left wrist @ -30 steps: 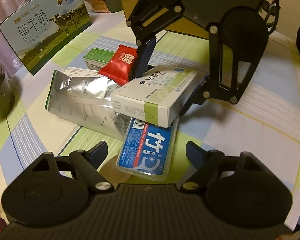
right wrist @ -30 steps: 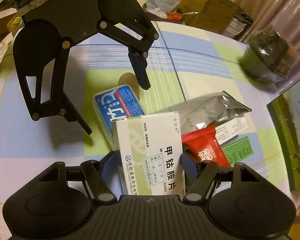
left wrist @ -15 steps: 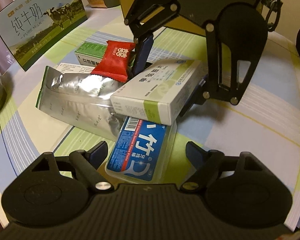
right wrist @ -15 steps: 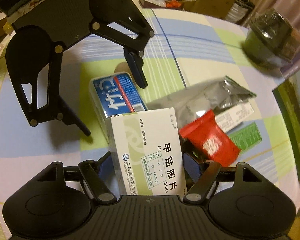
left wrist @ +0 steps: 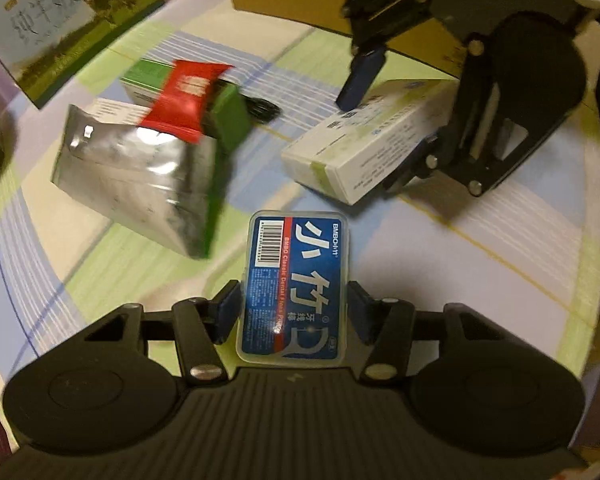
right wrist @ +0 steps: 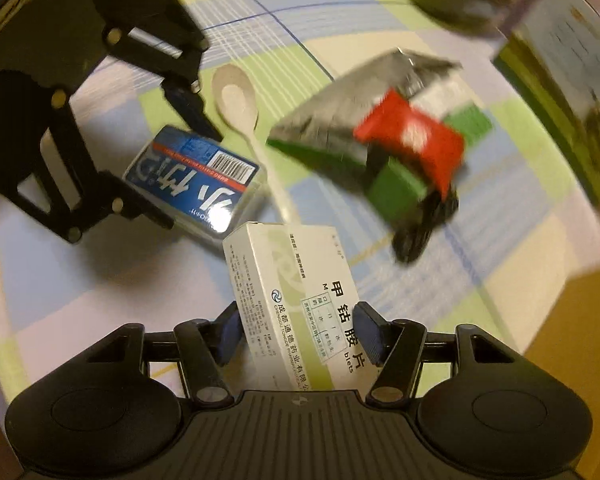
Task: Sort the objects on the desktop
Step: 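Lift the medicine box and toothpaste box off the table with both tools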
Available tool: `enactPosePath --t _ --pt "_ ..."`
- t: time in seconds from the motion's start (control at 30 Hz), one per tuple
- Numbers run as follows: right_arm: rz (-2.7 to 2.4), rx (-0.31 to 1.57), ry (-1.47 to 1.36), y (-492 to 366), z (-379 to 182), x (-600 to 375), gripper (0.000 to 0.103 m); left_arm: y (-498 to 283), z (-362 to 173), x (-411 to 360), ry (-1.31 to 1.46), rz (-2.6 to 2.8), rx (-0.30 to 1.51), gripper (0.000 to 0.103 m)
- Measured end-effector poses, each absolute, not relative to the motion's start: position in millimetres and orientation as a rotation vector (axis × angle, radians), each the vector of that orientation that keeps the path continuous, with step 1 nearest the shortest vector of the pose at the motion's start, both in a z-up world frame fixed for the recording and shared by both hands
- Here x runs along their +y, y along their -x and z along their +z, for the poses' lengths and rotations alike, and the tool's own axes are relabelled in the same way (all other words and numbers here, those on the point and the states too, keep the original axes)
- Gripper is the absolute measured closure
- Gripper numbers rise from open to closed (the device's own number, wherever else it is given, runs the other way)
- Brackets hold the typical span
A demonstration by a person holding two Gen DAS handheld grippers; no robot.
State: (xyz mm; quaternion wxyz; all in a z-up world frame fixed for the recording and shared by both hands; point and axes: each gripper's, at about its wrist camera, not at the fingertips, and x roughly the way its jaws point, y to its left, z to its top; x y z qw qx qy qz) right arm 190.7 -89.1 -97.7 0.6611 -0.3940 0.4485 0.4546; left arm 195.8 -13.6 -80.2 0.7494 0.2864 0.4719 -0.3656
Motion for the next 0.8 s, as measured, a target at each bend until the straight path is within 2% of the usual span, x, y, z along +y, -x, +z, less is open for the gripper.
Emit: enactPosePath --t 0.17,0.2,0.3,0.4,0.63,0.8 --pt "0.934 1.074 0.742 -160 -90 -115 0.044 -173 -80 -24 -0.638 -0.784 1.075 0.051" --pt "0.933 1.068 0.720 -153 -89 -120 0.035 -170 -80 -25 -0.629 -0.783 1.082 0.051" --pt "0.974 1.064 0.676 -129 -85 -134 0.024 -161 -78 -28 -0.610 -0.784 1.094 0.051" --pt "0.982 1.033 0.656 -113 -80 -144 0.023 -150 -77 -30 -0.595 -0.774 1.099 0.051" --pt "0.949 0.942 0.578 -117 -78 -173 0.015 -144 -70 -24 -0.530 -0.726 1.074 0.038" --pt "0.970 0.963 0.546 -131 -91 -178 0.015 -147 -72 -28 -0.536 -0.713 1.080 0.038"
